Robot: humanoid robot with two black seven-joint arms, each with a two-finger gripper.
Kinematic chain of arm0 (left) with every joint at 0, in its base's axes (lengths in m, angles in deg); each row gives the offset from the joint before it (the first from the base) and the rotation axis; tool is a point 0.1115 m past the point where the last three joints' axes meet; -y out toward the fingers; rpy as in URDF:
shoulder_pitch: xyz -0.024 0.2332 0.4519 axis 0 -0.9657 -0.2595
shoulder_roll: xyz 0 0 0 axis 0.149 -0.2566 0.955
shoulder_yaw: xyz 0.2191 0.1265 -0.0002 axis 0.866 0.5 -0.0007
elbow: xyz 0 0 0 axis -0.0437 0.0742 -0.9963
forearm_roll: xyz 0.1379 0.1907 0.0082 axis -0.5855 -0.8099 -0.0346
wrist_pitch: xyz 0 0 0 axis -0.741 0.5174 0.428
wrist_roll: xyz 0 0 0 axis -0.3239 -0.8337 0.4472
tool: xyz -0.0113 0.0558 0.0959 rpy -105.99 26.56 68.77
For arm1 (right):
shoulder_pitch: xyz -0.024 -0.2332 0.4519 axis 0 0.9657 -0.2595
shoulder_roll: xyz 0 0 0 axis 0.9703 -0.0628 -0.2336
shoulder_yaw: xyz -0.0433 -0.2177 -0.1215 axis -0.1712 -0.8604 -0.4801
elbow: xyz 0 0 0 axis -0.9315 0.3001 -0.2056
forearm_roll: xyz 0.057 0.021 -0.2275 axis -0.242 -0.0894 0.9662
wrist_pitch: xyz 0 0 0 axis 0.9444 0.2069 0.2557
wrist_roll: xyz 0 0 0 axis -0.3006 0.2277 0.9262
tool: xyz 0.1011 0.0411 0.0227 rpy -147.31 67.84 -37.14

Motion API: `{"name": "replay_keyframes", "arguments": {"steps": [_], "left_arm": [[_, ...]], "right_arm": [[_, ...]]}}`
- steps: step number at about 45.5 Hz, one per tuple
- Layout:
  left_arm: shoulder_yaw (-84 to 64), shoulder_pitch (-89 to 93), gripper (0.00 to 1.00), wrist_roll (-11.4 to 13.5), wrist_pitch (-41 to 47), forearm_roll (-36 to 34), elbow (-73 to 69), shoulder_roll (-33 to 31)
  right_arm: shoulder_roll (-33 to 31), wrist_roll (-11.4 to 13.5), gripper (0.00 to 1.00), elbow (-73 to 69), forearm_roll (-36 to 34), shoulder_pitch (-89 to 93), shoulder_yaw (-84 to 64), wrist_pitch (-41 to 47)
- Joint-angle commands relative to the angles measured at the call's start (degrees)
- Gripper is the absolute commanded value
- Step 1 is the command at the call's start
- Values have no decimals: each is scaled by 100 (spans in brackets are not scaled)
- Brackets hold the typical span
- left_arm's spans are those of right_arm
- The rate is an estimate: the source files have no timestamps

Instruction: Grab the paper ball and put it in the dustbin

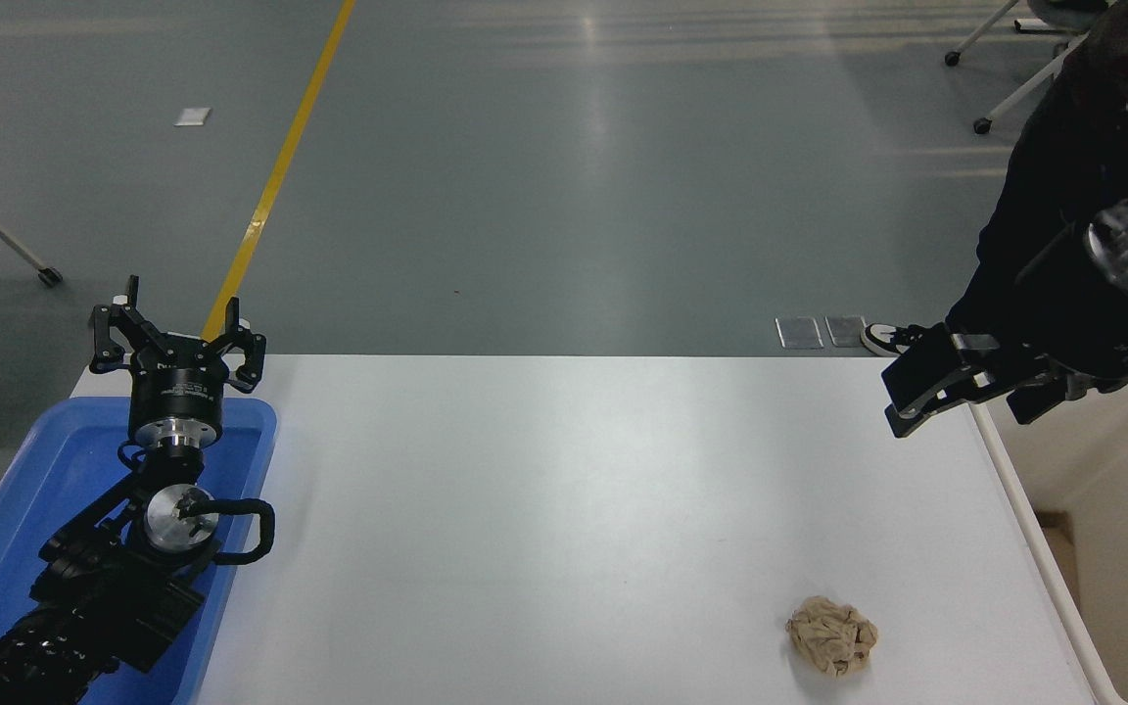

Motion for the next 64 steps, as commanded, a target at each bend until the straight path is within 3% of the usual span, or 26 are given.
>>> {"name": "replay_keyframes", "arguments": {"steps": [1, 16, 30, 42, 64], "left_arm": [[1, 0, 99, -1, -8, 1, -1, -2], [10, 0, 99, -1, -8, 1, -1, -2], [18, 0, 99, -1, -17, 1, -1, -2], [18, 0, 99, -1, -17, 1, -1, 7], [18, 0, 99, -1, -26, 1, -1, -2]], "right_arm": [[109, 8, 98, 37, 740, 1550, 39, -854], [153, 26, 99, 1065, 819, 3950, 1374, -1883], [654, 26, 100, 2023, 863, 5489, 2236, -2270], [734, 17, 99, 2692, 1759, 6236, 2280, -2481], [760, 17, 96, 2762, 1742, 6535, 2535, -2577]]}}
